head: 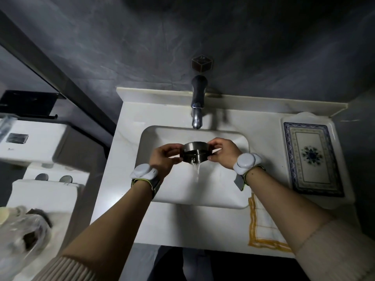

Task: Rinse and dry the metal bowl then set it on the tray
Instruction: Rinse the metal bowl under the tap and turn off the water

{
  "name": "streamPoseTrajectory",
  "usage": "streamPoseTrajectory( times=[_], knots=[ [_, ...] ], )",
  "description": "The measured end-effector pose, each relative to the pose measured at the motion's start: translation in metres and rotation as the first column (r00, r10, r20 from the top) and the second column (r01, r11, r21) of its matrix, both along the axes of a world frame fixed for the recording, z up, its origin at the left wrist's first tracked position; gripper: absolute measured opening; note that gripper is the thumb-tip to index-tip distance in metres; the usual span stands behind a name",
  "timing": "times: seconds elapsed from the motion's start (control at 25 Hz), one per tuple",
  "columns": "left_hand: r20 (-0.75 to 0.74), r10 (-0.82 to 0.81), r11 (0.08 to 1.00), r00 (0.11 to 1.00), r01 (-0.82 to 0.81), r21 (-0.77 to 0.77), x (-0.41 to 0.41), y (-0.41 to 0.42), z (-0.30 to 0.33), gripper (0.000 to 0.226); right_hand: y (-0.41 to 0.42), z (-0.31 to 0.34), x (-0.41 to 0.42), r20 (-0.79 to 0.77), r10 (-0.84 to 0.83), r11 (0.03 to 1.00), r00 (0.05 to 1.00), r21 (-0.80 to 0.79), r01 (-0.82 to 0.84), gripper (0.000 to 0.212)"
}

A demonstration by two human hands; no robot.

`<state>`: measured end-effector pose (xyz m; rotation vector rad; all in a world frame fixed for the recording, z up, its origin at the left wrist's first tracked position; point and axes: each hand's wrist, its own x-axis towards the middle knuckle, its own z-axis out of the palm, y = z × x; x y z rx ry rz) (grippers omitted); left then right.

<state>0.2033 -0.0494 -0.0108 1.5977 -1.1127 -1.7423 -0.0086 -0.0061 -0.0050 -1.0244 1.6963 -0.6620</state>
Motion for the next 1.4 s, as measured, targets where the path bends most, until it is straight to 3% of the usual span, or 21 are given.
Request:
streamPoseTrajectory(
  times=[0.16,0.4,0.96,1.4],
  knots=[
    [0.159,-0.088,0.984,0.983,0.110,-0.139,0.001,-0.002,0.008,0.055,-0.001,0.007,0.003,-0.094,0.015,0.999,0.995,-0.040,-0.019,0.040],
    [0.144,-0.130,0.963,0.981,0.159,-0.215,0.001,-0.006,0.020,0.049,-0.002,0.020,0.009,-0.099,-0.015,0.996,0.995,-0.088,0.006,0.039],
    [0.344,-0.325,0.834,0.881,0.439,-0.336,0.009,-0.019,0.029,0.039,0.009,0.020,0.027,-0.063,-0.180,0.980,0.982,-0.094,0.174,0.037],
    [0.387,-0.407,0.749,0.827,0.545,-0.377,0.016,-0.031,0.027,0.037,0.021,0.013,0.045,-0.056,-0.321,0.945,0.945,-0.091,0.315,0.036]
  ],
)
